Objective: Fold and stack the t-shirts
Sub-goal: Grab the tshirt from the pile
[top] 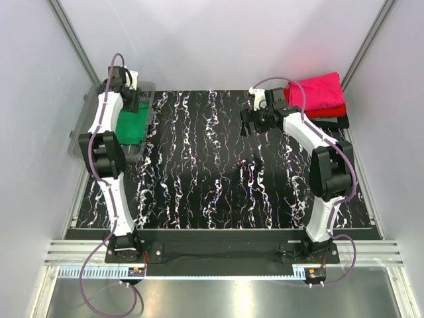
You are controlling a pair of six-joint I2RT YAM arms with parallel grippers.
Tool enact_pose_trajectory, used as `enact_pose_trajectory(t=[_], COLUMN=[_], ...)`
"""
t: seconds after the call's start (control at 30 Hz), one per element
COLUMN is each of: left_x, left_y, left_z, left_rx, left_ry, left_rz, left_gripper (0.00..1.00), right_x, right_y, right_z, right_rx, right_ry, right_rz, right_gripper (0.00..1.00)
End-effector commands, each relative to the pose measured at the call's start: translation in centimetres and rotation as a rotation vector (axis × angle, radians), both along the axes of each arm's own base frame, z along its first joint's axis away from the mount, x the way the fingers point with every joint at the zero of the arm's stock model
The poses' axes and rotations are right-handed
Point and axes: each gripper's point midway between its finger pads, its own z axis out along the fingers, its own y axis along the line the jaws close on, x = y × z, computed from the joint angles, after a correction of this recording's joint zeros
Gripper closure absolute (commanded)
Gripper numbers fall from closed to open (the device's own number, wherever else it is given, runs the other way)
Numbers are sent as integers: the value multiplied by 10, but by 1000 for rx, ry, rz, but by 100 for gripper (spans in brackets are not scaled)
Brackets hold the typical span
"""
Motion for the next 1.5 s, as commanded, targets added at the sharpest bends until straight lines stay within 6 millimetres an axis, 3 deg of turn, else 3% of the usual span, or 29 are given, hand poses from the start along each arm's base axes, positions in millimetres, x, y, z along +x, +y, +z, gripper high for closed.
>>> enact_pose_trajectory(t=[0.0,0.2,0.4,0.47,0.6,0.63,0.93,1.03,1.1,1.17,1.2,1.27,1.3,1.33,1.37,1.47], left_x=[8,7,-8,-10,-13,-12,8,10,3,-5,-18,-34,-49,-57,-70,-80], left_y=[-3,4,12,13,13,11,4,1,-7,-9,-11,-14,-13,-12,-12,-13], left_z=[-19,-50,-80,-85,-82,-76,-18,-9,-15,-16,-29,-26,-41,-37,-50,-55], left_rx=[-2,-13,-10,-12,-31,-37,-60,-56,-57,-46,-54,-53,-50,-42,-43,-47], left_ry=[24,91,179,192,189,176,16,-5,28,51,96,113,163,165,206,215], left_rz=[-50,-79,-92,-96,-97,-99,-58,-70,-106,-110,-113,-127,-122,-120,-119,-121], left_gripper=[46,47,49,58,100,100,100,100,95,64,52,51,50,50,50,50], right_x=[-6,-5,-3,-2,1,2,3,5,5,5,5,4,3,3,1,-1], right_y=[4,3,8,9,14,14,15,15,17,17,17,17,17,16,17,17], right_z=[26,23,24,22,24,23,27,29,31,30,30,32,31,31,30,28], right_rx=[18,4,17,20,37,38,16,14,20,24,25,23,21,22,22,28], right_ry=[-56,-50,-48,-44,-44,-43,-72,-82,-84,-78,-79,-83,-80,-80,-77,-68], right_rz=[41,50,72,76,90,91,117,121,126,125,124,124,123,123,124,127], right_gripper=[0,0,0,0,1,0,1,1,0,0,0,0,0,0,0,0])
